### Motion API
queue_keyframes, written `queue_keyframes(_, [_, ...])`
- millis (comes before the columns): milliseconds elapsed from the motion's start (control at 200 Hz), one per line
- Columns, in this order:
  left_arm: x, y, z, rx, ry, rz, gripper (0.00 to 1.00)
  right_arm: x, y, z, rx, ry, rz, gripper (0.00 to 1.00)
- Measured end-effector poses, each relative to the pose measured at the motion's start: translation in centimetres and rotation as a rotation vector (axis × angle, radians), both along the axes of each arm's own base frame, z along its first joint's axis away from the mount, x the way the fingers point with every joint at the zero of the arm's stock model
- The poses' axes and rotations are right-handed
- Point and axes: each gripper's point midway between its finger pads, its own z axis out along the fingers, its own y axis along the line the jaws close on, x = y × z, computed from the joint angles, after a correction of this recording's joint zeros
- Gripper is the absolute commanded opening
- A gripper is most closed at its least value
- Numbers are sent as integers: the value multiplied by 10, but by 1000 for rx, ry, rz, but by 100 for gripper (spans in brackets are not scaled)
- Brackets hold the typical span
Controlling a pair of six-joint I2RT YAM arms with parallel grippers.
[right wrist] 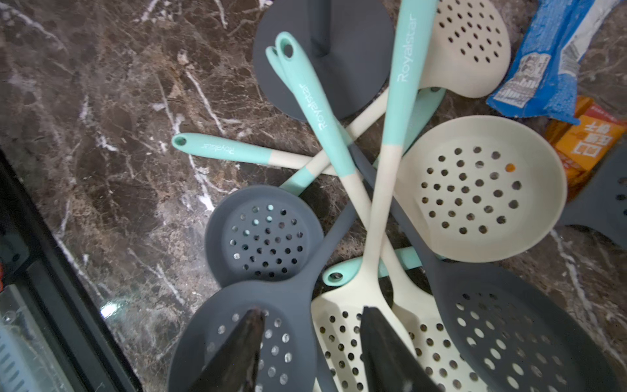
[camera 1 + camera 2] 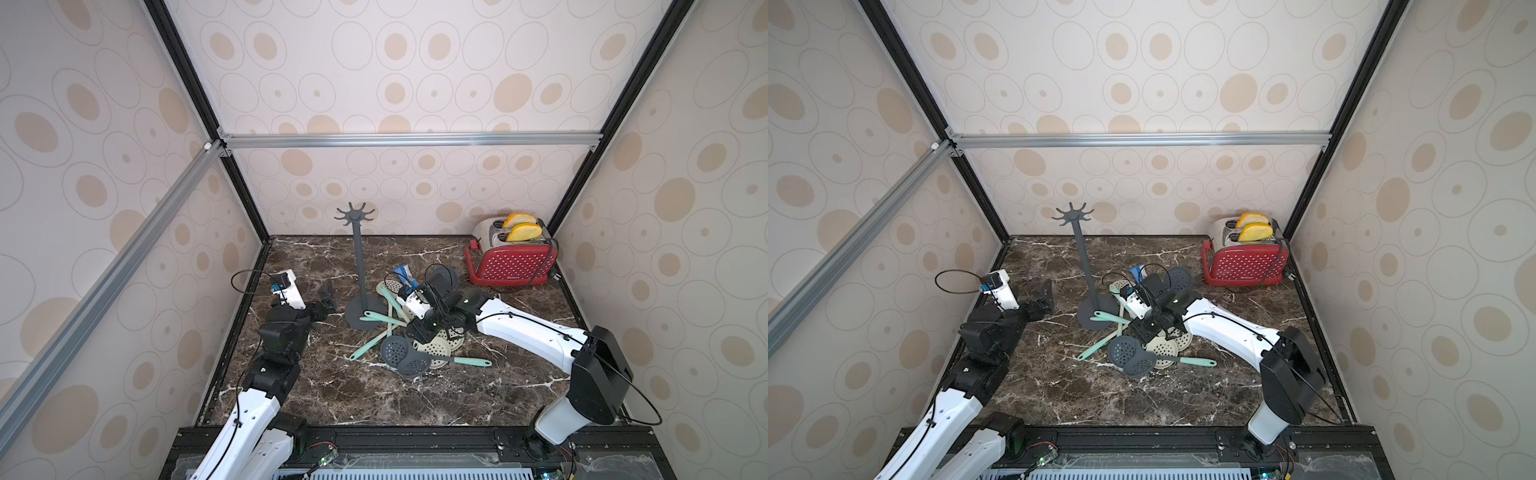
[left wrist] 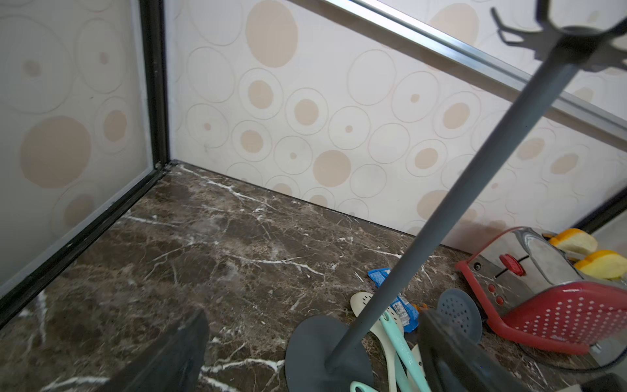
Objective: Hang the skimmer on the kitchen utensil rack
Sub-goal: Pick up the skimmer from the center of the board.
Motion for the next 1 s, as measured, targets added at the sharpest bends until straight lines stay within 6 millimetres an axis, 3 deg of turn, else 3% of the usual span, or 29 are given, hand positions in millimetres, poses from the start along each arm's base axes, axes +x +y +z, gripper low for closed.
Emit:
queue_keyframes(361, [-29, -7, -45, -116, 318, -11, 99, 22, 11, -19, -87, 25, -32, 47])
queue_keyframes(806, [-39, -30, -34, -155, 332, -151, 99, 68, 25, -48, -166, 29, -73, 41])
queue_keyframes(1002, [-41, -36, -29, -154, 321, -192, 99, 76, 26, -59, -187, 27, -77, 39])
